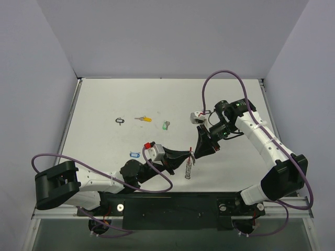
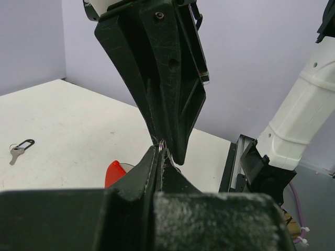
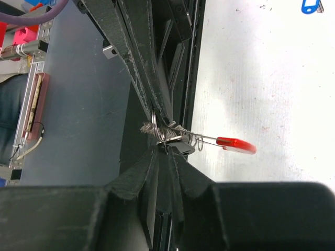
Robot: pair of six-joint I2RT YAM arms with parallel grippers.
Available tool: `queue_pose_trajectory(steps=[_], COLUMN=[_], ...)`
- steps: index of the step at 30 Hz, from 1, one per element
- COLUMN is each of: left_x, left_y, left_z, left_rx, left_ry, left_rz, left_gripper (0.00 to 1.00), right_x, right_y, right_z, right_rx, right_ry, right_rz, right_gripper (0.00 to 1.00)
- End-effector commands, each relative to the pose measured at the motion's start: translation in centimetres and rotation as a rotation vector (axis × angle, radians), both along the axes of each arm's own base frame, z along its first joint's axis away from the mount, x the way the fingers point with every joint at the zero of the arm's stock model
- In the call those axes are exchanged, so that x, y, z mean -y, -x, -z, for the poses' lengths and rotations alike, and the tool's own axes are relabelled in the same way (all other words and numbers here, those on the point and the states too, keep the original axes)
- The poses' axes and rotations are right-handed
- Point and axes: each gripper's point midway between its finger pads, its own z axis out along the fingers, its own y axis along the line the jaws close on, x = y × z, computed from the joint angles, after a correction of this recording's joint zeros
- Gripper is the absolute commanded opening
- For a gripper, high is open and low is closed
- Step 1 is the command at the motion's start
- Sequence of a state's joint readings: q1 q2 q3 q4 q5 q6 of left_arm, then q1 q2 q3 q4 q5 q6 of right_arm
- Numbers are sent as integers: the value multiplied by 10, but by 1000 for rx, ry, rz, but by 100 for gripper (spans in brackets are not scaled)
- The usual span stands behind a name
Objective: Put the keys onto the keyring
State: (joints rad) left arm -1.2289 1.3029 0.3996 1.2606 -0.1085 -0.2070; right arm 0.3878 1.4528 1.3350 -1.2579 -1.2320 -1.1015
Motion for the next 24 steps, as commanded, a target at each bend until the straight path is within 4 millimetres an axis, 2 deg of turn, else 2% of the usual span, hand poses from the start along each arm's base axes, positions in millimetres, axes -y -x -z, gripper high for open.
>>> queue_pose_trajectory(steps=[1,9,11,17,24], left_x=[-12,-10,-9,-7,-10], left_y=[7,12,12,13,5], left_z=[-42,-38,-37,-39,-39], left_rx=[50,30,28,28,22], left_ry=[155,152,149,158,165], left_rz=[21,53,56,61,18], left_gripper=[0,0,0,0,0], right_x=[8,15,13,9,6], right_y=[16,26,27,27,31], right_z=[-11,-22,-26,-29,-27], right_rx=[11,106,103,70,45], right_ry=[-21,-63,-74,-89,-84], right_rz=[-33,-115,-127,-147,-158], right_gripper=[16,34,35,35,27])
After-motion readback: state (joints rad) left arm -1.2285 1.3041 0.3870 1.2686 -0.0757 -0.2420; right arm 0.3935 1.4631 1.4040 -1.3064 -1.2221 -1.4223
